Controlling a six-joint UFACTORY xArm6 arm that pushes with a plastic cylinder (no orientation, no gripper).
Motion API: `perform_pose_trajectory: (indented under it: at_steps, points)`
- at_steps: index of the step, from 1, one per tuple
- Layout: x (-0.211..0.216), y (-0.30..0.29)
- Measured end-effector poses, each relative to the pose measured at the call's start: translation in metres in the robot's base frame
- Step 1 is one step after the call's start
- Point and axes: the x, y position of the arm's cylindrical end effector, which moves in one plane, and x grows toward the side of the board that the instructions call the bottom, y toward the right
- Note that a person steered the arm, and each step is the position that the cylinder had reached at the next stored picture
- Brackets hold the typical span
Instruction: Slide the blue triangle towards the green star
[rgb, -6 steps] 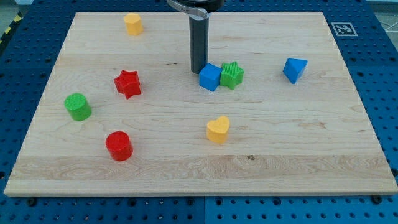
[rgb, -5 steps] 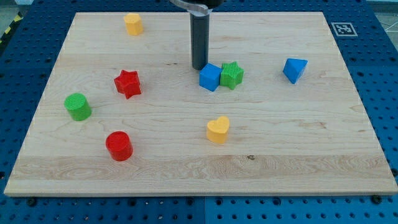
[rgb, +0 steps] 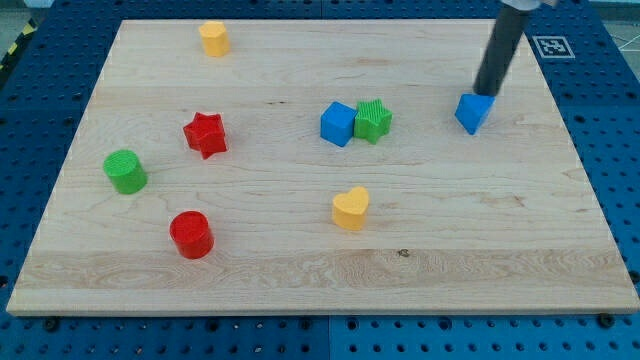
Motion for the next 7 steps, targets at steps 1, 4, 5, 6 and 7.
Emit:
perform_pose_trajectory:
  at_steps: [1, 4, 5, 6, 7]
  points:
    - [0.021, 0.024]
    - [0.024, -0.043]
    - [0.029, -0.055]
    - [0.033, -0.059]
    - [0.035, -0.06]
